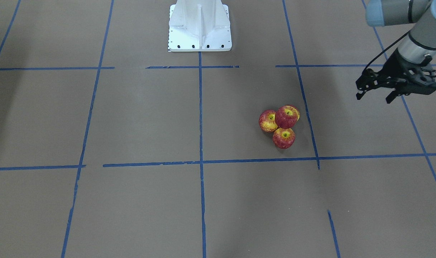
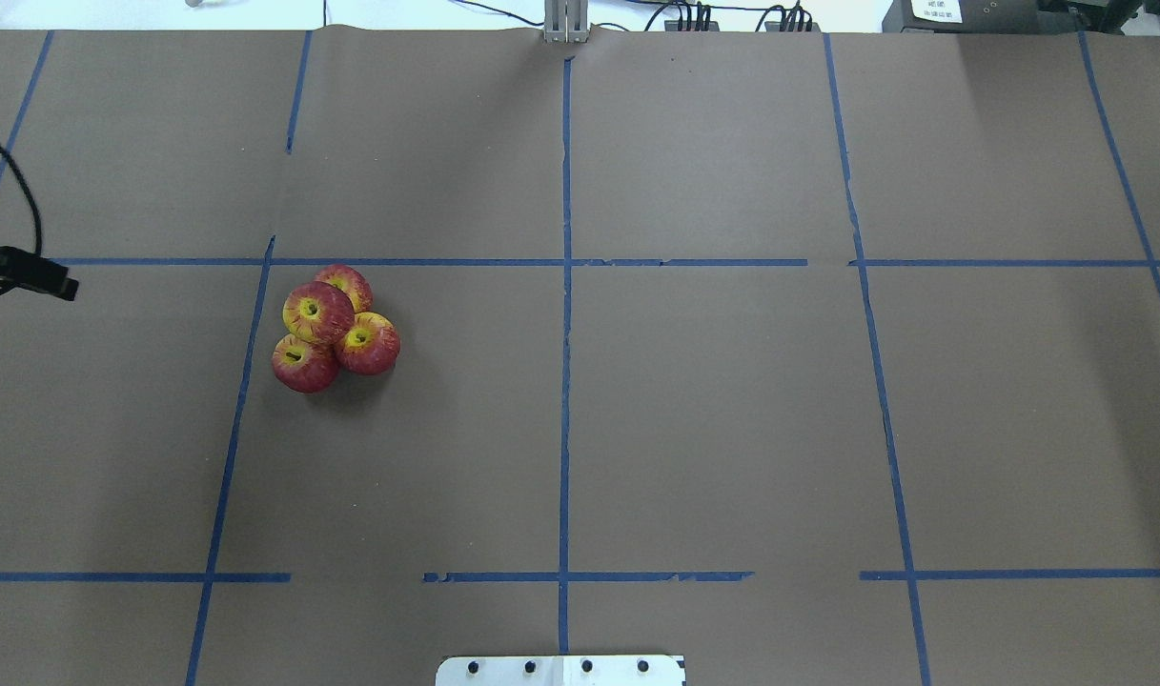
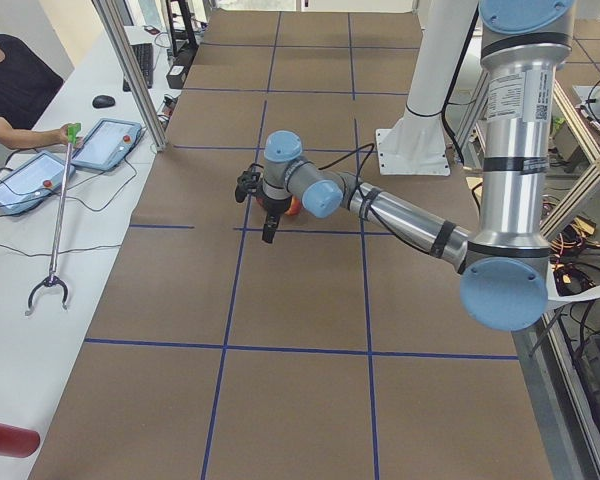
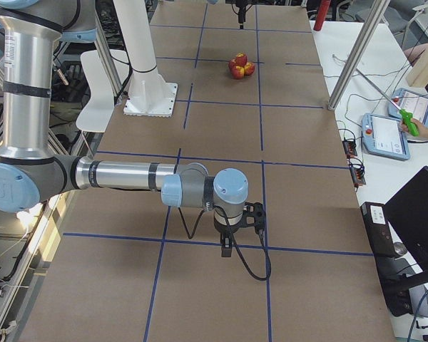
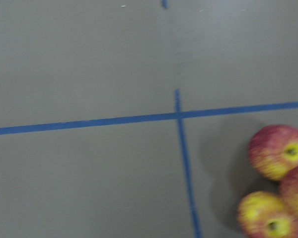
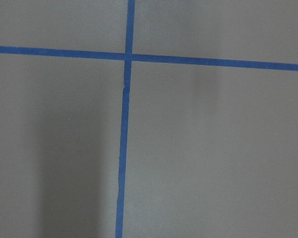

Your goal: Stack apples

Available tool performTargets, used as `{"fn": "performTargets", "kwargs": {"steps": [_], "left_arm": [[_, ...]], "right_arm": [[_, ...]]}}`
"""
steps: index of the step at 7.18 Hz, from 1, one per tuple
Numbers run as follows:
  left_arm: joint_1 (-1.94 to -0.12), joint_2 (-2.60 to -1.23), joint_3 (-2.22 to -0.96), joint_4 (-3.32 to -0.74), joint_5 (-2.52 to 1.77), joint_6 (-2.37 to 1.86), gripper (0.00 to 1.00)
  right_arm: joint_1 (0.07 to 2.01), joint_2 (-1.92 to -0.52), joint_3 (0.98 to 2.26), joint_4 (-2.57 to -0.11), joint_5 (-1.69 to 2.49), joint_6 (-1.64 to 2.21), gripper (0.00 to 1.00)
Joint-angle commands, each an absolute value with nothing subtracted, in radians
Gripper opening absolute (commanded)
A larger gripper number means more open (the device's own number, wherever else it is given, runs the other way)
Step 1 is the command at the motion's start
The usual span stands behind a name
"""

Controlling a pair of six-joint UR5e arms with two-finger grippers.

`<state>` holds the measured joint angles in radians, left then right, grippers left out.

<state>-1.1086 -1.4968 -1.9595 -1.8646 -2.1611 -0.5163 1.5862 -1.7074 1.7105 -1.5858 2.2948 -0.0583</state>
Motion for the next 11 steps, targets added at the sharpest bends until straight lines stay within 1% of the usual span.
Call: {"fn": "performTargets", "kwargs": {"steps": [1, 2, 4, 6, 8, 9, 11], "left_arm": [[-1.317, -1.385, -1.858, -1.91, -2.166, -0.174, 1.0], [-1.409, -1.387, -1.791, -1.898, -2.174, -0.061, 1.0], [-1.575, -1.403, -1.627, -1.863, -2.398, 0.119, 1.0], [-1.575, -1.436, -1.637, -1.671, -2.425, 0.117, 1.0], [-1.581, -1.439, -1.66, -1.605, -2.421, 0.115, 1.0], [-1.582, -1.434, -1.707, -1.568, -2.419, 0.126, 1.0], [-1.588, -1.439, -1.72, -1.568, -2.41, 0.155, 1.0]], "right_arm": [[1.586, -1.707, 1.71, -1.585, 2.295, -0.058, 1.0], [1.586, -1.707, 1.71, -1.586, 2.295, -0.058, 1.0], [1.586, -1.707, 1.712, -1.585, 2.295, -0.058, 1.0], [1.586, -1.707, 1.71, -1.585, 2.295, -0.058, 1.0], [1.586, -1.707, 1.712, -1.586, 2.295, -0.058, 1.0], [1.586, -1.707, 1.71, -1.585, 2.295, -0.058, 1.0], [1.586, -1.707, 1.712, -1.585, 2.295, -0.058, 1.0]]}}
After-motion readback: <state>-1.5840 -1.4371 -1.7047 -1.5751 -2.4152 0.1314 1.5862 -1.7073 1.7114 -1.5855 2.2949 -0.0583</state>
